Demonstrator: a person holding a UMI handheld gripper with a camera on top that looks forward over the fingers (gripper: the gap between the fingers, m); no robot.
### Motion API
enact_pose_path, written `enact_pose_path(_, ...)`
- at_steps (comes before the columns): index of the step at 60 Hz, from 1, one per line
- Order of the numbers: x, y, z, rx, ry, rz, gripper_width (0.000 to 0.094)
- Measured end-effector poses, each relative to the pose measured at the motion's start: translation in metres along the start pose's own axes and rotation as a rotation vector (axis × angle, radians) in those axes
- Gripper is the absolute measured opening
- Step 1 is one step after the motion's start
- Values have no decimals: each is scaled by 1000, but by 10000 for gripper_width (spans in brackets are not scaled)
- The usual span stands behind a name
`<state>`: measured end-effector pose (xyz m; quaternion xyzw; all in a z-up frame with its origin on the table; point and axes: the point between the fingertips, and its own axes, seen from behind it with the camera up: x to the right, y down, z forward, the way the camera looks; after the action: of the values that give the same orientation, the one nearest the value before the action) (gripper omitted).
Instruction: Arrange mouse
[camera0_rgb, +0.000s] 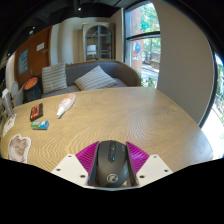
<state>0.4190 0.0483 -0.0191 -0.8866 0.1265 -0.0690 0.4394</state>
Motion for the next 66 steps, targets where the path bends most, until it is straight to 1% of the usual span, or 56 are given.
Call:
enact_pose_path(6,12,-4,0,16,80,15,404)
enact_pose_path(9,9,-6,-2,26,86,31,377)
enact_pose_path(13,-9,-16,-11,64,48,50,367)
enact_pose_path(18,-46,-38,-43,119,11,34,367)
enact_pose_path(24,-116,-64,-92,179,-16,-18,366)
enact_pose_path(28,-172,-77,-119,220,-53,-43,367)
enact_pose_path(32,-235,-73,-133,210,-88,-64,367)
enact_pose_path(37,-305,-49,-133,181,-142,-135,367)
enact_pose_path(41,-345,-17,-120,118,-154,-179,369)
enact_pose_path(42,-350,-5,-119,108,-159,-182,369)
enact_pose_path(48,-376,33,-99,8,-159,-192,380)
enact_pose_path(53,-376,59,-91,-42,-151,-201,435)
enact_pose_path(57,-376,54,-87,-14,-172,-218,499)
enact_pose_path(58,-373,54,-90,-7,-180,-230,532)
enact_pose_path(59,-373,53,-92,1,-187,-239,593)
enact_pose_path(62,-367,50,-99,23,-203,-250,826)
enact_pose_path(63,-365,49,-102,30,-209,-250,879)
enact_pose_path(65,-356,48,-111,39,-226,-246,837)
enact_pose_path(66,-353,49,-117,43,-235,-242,841)
